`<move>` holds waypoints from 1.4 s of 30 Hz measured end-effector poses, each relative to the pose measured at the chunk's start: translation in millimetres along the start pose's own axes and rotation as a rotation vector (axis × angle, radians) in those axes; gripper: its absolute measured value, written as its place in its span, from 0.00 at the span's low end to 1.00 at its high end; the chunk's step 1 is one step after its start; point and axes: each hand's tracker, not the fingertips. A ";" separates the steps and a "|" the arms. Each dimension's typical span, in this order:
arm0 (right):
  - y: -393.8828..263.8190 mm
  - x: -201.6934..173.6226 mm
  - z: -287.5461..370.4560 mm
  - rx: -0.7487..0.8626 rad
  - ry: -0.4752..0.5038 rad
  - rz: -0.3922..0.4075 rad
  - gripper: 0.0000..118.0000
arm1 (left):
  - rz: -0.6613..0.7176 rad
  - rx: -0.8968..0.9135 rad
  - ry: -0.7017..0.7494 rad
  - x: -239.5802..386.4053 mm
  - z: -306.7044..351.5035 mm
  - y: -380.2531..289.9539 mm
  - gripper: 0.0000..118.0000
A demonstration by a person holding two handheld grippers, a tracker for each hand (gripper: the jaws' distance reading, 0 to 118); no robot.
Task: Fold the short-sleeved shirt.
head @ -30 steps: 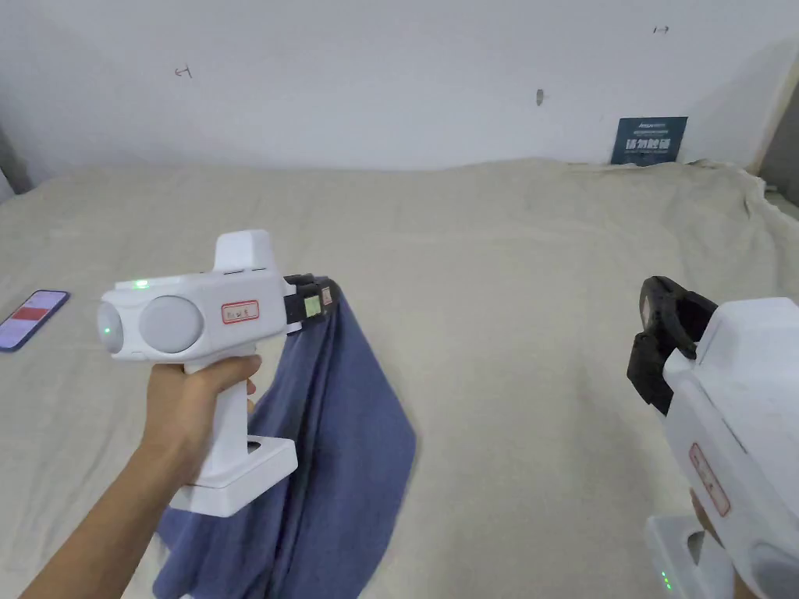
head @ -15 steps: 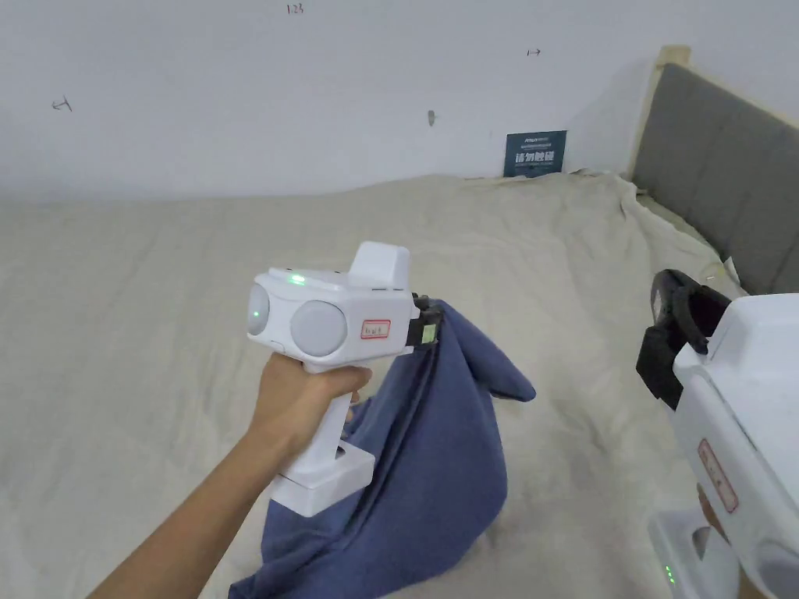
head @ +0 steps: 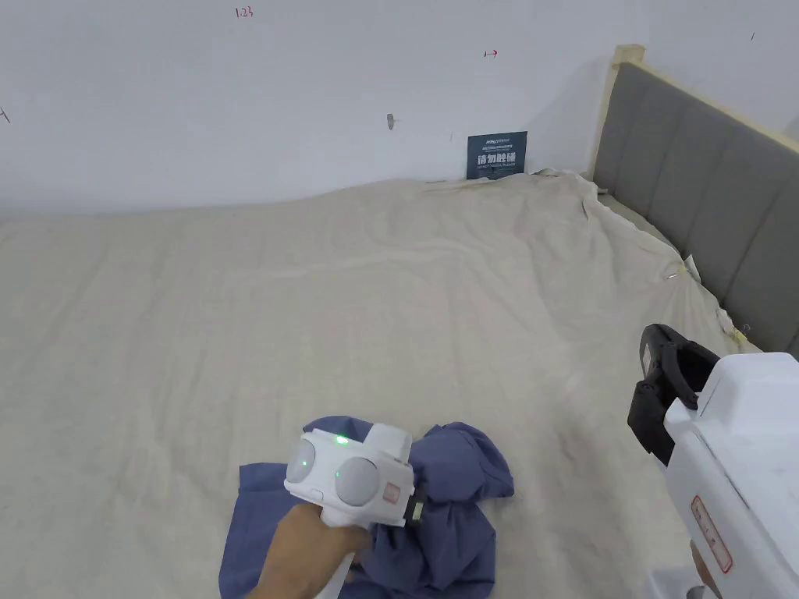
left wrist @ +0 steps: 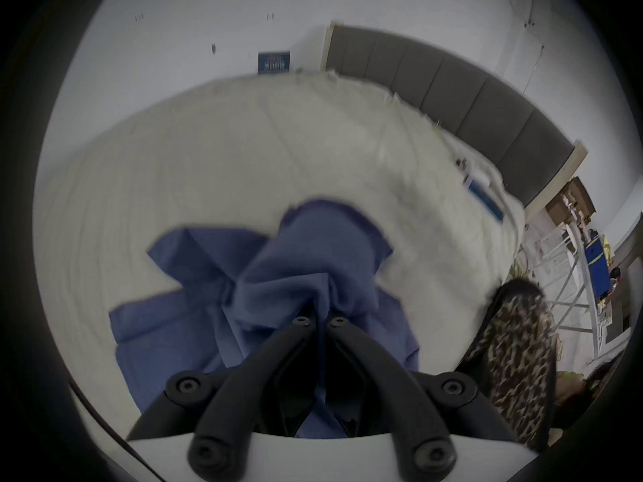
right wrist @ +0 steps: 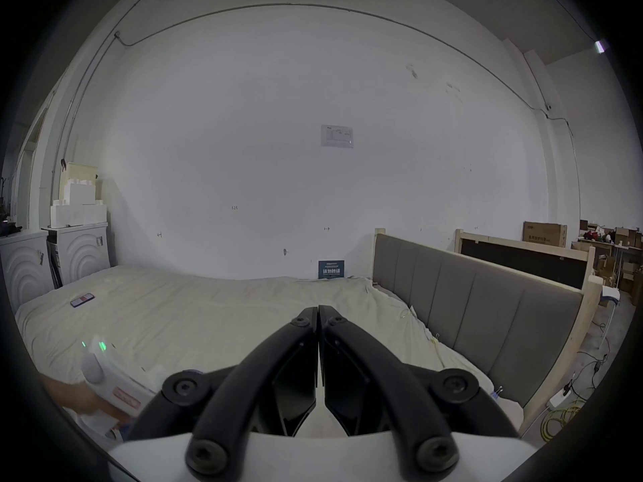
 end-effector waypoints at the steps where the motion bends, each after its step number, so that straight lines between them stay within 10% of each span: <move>1: -1.3 -0.1 -0.1 -0.005 0.000 -0.001 0.00 | -0.003 -0.034 0.010 -0.4 -10.7 -6.4 0.00; 8: -3.1 0.8 0.6 -0.017 0.003 0.010 0.00 | 0.008 -0.033 0.040 3.5 -21.7 -23.2 0.23; 15: 4.7 -7.2 5.7 0.003 0.021 0.015 0.00 | 0.037 0.072 -0.022 0.7 36.2 -22.7 1.00; 29: 17.9 -21.6 9.2 0.035 0.056 0.029 0.00 | 0.168 0.688 0.090 -40.1 224.8 -47.1 0.86; 42: 16.4 -31.5 0.5 0.041 0.066 0.023 0.00 | 0.180 1.022 0.496 -61.7 235.7 -94.4 0.00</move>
